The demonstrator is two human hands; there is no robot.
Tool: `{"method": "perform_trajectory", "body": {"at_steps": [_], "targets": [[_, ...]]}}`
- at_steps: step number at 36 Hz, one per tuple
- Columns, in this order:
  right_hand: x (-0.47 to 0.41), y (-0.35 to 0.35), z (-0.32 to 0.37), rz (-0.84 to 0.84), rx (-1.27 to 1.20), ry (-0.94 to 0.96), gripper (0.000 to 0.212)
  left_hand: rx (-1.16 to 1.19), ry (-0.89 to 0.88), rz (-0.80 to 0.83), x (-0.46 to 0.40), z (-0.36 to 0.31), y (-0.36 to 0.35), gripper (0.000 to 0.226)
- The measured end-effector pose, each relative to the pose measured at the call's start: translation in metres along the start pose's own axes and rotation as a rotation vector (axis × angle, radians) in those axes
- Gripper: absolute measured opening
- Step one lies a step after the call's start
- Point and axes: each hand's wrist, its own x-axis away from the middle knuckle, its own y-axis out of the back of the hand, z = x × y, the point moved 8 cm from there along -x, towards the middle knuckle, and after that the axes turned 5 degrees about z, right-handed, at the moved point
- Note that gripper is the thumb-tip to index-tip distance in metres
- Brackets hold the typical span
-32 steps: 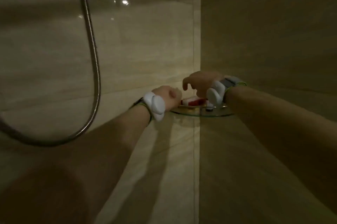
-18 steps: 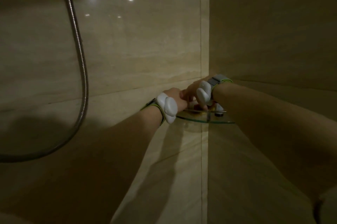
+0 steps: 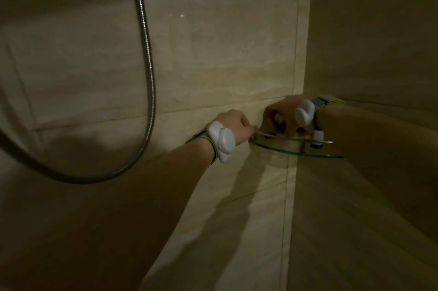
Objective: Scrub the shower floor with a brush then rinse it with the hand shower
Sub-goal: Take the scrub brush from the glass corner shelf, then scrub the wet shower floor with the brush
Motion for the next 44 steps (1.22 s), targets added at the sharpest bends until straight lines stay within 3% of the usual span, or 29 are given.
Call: {"method": "perform_trajectory", "body": {"at_steps": [3, 9, 15, 19, 21, 25, 29, 32, 37, 40, 44], "targets": [[0.008, 0.02, -0.005, -0.123, -0.086, -0.053, 0.053, 0.007, 0.012, -0.019, 0.006, 0.004, 0.006, 0.029], [0.049, 0.064, 0.014, -0.436, -0.223, -0.009, 0.076, 0.03, 0.041, -0.063, 0.023, 0.011, 0.018, 0.029], [0.108, 0.087, 0.062, -0.521, -0.344, 0.068, 0.072, 0.037, -0.014, -0.121, 0.058, 0.011, 0.036, 0.033], [0.159, 0.081, 0.112, -0.502, -0.658, 0.131, 0.069, 0.048, -0.068, 0.03, 0.099, 0.011, 0.04, 0.086], [0.185, 0.069, 0.144, -0.459, -0.82, 0.139, 0.072, 0.062, -0.119, 0.074, 0.132, 0.016, 0.042, 0.093], [0.223, 0.039, 0.197, -0.343, -1.017, 0.136, 0.075, 0.044, -0.179, 0.14, 0.19, 0.027, 0.043, 0.071], [0.273, 0.019, 0.247, -0.291, -1.118, 0.079, 0.073, 0.074, -0.175, 0.278, 0.257, 0.056, 0.04, 0.07], [0.325, 0.001, 0.293, -0.26, -1.173, 0.057, 0.071, 0.105, -0.204, 0.369, 0.323, 0.083, 0.038, 0.056], [0.388, -0.011, 0.346, -0.202, -1.168, -0.032, 0.08, 0.063, -0.226, 0.486, 0.398, 0.107, 0.038, 0.063], [0.417, -0.028, 0.367, -0.155, -1.204, -0.068, 0.072, 0.069, -0.237, 0.572, 0.437, 0.111, 0.033, 0.066], [0.444, -0.048, 0.38, 0.009, -1.144, -0.085, 0.044, -0.012, -0.276, 0.624, 0.464, 0.107, 0.02, 0.059]]}}
